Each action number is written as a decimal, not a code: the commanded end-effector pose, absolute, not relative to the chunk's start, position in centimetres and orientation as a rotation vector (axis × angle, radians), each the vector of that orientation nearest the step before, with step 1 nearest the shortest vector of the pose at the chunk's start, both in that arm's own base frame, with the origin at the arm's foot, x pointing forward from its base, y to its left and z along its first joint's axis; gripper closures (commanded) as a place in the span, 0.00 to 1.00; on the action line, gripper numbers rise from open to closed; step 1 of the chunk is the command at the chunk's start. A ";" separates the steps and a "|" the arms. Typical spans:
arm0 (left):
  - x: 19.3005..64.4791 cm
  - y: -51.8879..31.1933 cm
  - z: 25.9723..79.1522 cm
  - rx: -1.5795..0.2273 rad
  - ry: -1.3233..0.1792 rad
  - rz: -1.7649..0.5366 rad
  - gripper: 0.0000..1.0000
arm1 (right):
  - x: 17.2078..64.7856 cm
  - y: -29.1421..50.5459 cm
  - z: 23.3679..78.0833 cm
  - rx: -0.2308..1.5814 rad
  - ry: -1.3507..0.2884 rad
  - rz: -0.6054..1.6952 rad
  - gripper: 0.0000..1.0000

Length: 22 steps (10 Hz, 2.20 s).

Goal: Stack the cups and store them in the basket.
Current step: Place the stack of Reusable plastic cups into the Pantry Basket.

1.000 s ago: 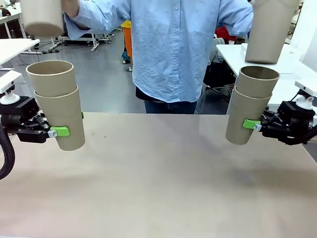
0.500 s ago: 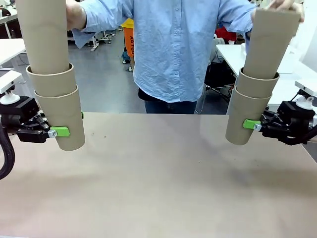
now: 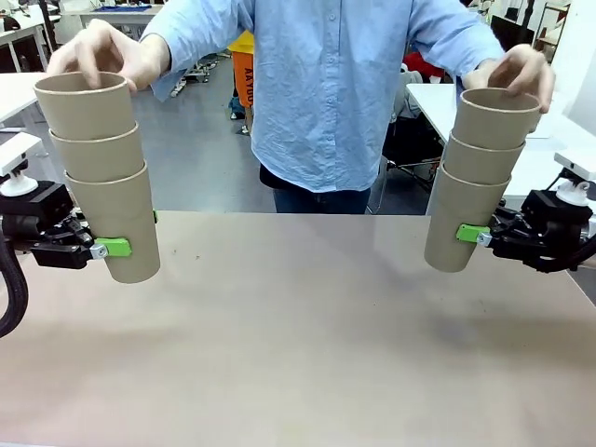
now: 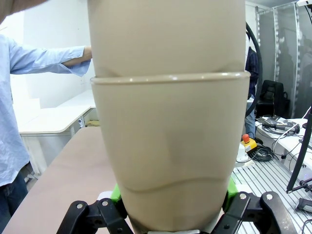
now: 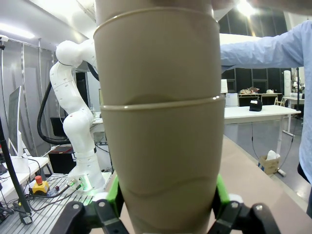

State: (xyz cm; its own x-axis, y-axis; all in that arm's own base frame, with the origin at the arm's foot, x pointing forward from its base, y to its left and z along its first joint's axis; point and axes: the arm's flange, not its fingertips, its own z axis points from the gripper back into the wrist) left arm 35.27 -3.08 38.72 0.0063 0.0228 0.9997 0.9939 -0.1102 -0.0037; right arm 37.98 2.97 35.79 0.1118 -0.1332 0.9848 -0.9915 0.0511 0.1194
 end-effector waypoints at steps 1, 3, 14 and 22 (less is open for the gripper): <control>35.3 -3.1 39.1 -1.315 -1.175 -1.272 0.17 | 38.1 3.0 36.2 1.310 -1.260 1.012 0.13; 35.3 -3.1 39.1 -1.315 -1.175 -1.272 0.17 | 38.1 3.0 36.2 1.310 -1.260 1.012 0.13; 35.3 -3.1 39.1 -1.315 -1.175 -1.272 0.17 | 38.1 3.0 36.2 1.310 -1.260 1.012 0.13; 35.3 -3.1 39.1 -1.315 -1.175 -1.272 0.17 | 38.1 3.0 36.2 1.310 -1.260 1.012 0.13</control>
